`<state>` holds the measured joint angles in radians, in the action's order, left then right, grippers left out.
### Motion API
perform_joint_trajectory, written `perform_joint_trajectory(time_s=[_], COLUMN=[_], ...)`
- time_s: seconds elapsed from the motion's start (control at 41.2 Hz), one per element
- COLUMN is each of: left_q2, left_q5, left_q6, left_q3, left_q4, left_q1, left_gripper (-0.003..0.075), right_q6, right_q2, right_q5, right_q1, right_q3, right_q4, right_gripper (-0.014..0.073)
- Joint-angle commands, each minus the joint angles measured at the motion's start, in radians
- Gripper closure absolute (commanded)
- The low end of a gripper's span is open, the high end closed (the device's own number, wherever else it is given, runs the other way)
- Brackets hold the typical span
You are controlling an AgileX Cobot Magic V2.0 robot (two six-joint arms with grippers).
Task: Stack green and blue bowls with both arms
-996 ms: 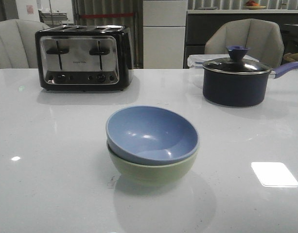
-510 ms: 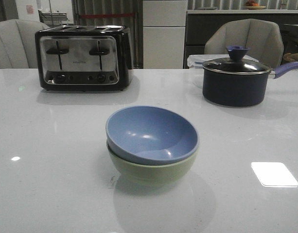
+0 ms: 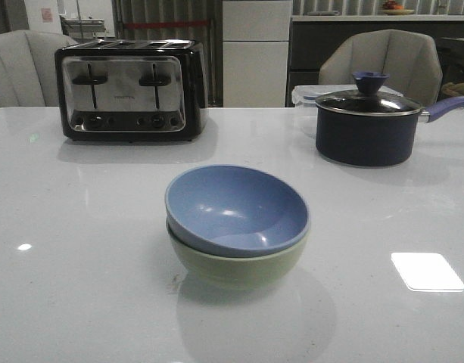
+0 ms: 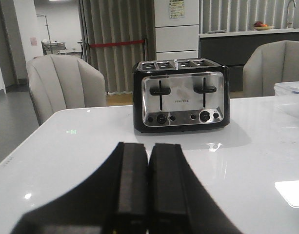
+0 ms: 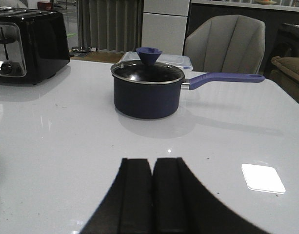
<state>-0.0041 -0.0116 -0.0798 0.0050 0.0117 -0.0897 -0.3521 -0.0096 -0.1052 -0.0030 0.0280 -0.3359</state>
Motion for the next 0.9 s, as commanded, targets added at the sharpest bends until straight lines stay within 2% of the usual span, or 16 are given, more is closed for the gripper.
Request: perform_joint_trajectory(time_s=[0.0,0.146,0.219,0.291,0.364,0.534,0.874], left_q2=[-0.019,-0.019,-0.019,-0.019,-0.019,-0.019,-0.019], left_q5=[0.088,0.088,0.088,0.088,0.088,0.088,0.088], left_q6=[0.009,0.009,0.009,0.009,0.009,0.009,0.009], left_q3=[0.002,0.002,0.002,0.002,0.002,0.002,0.002], left_q4=[0.008,0.008,0.008,0.008,0.008,0.008,0.008], left_q1=[-0.007,-0.007,-0.007,-0.007,-0.007,-0.007,-0.007], left_gripper=[0.0627,0.0627,0.0627,0.0627,0.0627,0.0627,0.0627], right_q6=[-0.011,0.017,0.139,0.315,0.397,0.397,0.379], right_q2=[-0.020,-0.020,-0.020,-0.020,-0.020,-0.020,-0.020], right_q5=[0.094,0.095,0.105,0.120,0.146,0.199,0.198], right_q1=[-0.001,-0.001,-0.001,-0.001,-0.001,0.008,0.029], right_q3=[-0.003,-0.003,-0.003,-0.003,-0.003,-0.003,-0.003], right_q4=[-0.012,0.003,0.137,0.296,0.348,0.346,0.346], right_gripper=[0.0565,0.0565,0.0565,0.0565,0.0565,0.0565,0.0565])
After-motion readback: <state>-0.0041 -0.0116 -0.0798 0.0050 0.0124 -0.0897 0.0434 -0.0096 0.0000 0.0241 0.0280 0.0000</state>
